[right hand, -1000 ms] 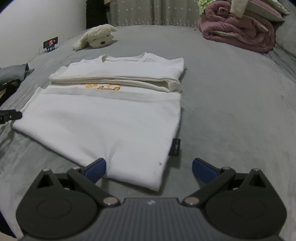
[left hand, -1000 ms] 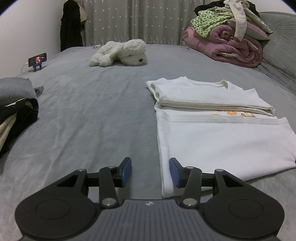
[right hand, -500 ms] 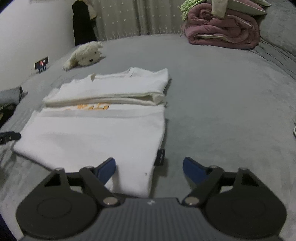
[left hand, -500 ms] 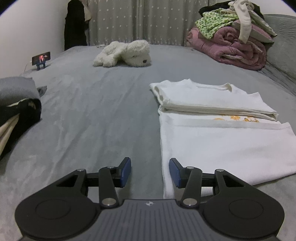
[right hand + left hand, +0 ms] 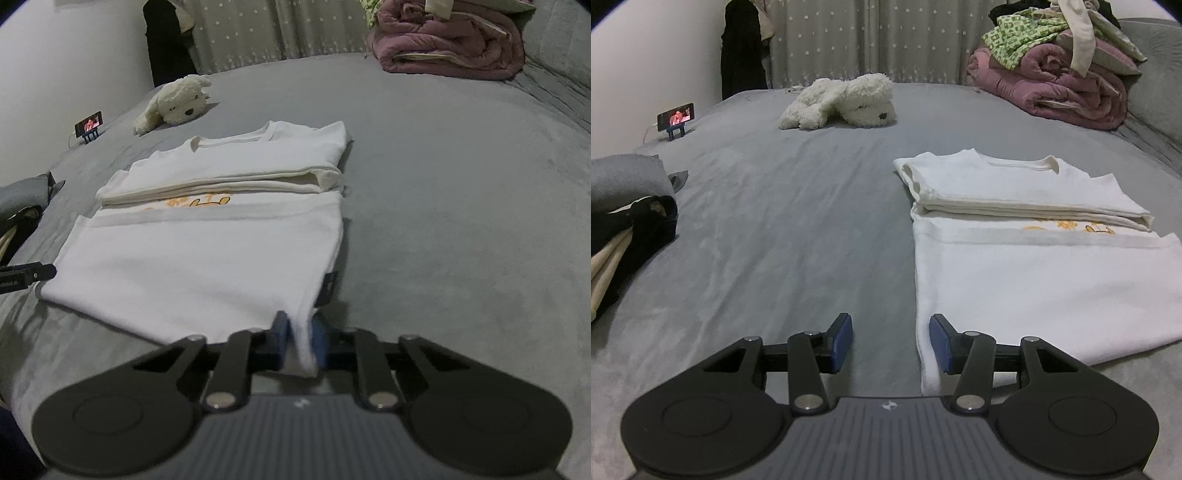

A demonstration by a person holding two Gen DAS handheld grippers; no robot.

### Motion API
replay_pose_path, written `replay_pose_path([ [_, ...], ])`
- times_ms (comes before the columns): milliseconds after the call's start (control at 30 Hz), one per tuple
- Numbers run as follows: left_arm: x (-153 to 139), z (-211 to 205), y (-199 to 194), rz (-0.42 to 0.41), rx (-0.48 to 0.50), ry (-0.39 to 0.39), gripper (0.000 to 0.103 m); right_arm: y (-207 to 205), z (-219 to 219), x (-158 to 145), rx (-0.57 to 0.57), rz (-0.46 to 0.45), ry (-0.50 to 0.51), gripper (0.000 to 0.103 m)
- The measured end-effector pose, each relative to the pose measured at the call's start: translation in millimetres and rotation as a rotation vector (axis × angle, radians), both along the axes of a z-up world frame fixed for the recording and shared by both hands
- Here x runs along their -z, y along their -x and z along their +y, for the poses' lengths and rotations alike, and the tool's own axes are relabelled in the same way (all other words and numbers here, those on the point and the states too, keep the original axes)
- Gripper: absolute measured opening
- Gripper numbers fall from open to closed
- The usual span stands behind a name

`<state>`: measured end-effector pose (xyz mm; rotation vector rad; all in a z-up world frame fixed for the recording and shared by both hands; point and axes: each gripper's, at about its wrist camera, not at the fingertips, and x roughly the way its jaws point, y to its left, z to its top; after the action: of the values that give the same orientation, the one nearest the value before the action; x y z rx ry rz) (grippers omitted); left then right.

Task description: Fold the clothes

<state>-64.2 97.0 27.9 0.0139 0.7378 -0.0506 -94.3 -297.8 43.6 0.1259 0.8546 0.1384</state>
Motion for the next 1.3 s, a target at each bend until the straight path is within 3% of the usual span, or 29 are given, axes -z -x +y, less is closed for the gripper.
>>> replay_pose_path([
  [533, 0.5, 2.5, -1.8, 0.016, -0.004, 0.014, 0.048, 12.2, -2.1, -3.0, 0.011, 0.017, 0.008, 0.009],
  [667, -0.4, 1.0, -2.1, 0.021, -0.007, 0.010, 0.048, 15.2, 0.2, -7.1, -0.003, -0.019, 0.048, 0.014],
  [733, -0.3, 0.4, -2.2, 0.022, -0.009, 0.007, 0.048, 21.0, 8.1, -14.0, -0.043, -0.084, 0.088, 0.016],
  [900, 0.1, -2.3, -2.0, 0.022, -0.009, -0.006, 0.048, 34.4, 32.9, -26.0, -0.182, -0.212, 0.152, 0.036],
  [1300, -1.3, -0.5, -2.4, 0.030, -0.006, 0.004, 0.048, 41.1, 109.5, 0.7, -0.465, -0.212, 0.281, 0.046],
])
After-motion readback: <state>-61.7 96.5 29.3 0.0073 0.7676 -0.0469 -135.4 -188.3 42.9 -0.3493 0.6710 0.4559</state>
